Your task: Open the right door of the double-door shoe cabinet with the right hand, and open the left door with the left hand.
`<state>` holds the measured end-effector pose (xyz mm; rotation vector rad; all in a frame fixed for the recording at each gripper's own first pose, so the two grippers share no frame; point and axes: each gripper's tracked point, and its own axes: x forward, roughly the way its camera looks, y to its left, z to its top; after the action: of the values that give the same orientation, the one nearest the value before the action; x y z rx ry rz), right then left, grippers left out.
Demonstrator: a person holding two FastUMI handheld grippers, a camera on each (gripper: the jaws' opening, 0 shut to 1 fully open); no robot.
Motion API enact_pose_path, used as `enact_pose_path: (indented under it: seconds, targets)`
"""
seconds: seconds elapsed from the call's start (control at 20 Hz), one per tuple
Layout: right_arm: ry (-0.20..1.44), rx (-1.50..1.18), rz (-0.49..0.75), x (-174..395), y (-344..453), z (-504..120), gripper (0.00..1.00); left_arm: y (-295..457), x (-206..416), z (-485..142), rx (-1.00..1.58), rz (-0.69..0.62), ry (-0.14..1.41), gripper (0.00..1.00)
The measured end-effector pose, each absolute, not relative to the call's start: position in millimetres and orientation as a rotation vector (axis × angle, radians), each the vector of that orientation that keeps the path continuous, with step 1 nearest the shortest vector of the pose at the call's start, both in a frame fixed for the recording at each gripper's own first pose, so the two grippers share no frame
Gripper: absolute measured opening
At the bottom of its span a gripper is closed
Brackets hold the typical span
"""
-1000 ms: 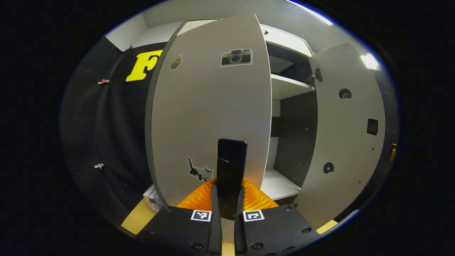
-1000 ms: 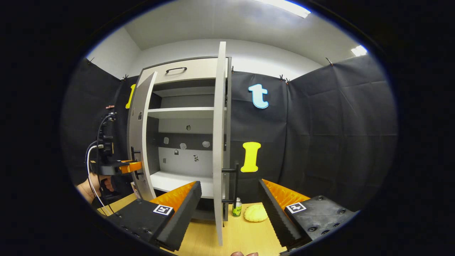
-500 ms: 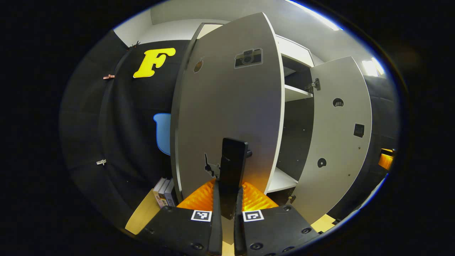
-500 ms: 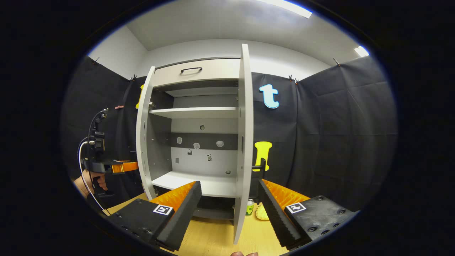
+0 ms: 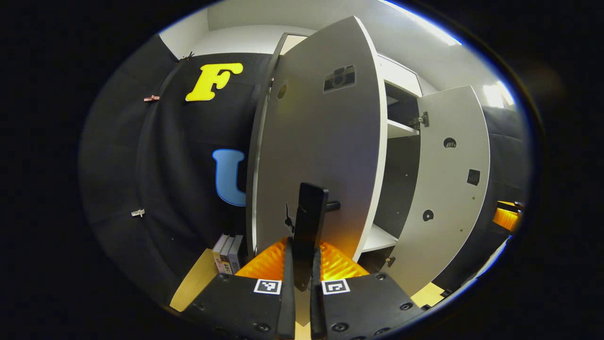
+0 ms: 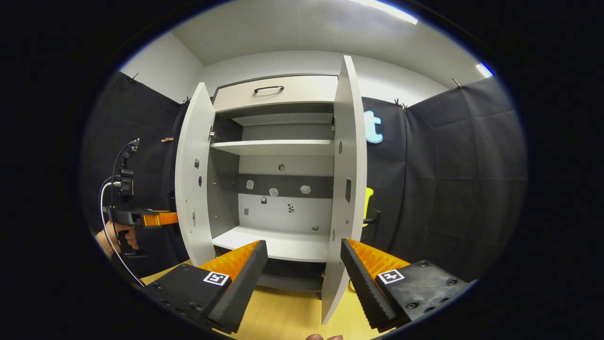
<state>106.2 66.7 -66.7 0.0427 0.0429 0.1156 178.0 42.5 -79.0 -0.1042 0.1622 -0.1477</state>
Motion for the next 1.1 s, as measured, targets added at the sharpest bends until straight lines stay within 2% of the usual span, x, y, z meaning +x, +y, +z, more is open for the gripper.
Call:
enact_pose_path:
  seconds: [0.5, 0.8, 0.9, 0.95, 1.1]
  targets:
    - [0.047, 0.057, 0.101, 114.3, 81.4, -72.6, 0.98, 90.5, 166.6, -78.4, -0.098, -0.141, 0.158, 0.18]
    - [0.056, 0.063, 0.093, 113.5, 86.1, -77.0, 0.98, 148.4, 170.2, -80.4, -0.074, -0.027, 0.156, 0.12]
    - [0.049, 0.052, 0.094, 115.6, 87.1, -77.1, 0.98, 153.6, 168.8, -80.4, -0.100, -0.063, 0.165, 0.06]
    - [0.046, 0.049, 0.096, 117.1, 88.0, -76.3, 0.98, 147.9, 169.5, -79.9, -0.121, -0.077, 0.165, 0.12]
    - [0.047, 0.052, 0.094, 116.0, 89.1, -76.1, 0.98, 154.9, 170.6, -86.5, -0.115, -0.072, 0.169, 0.11]
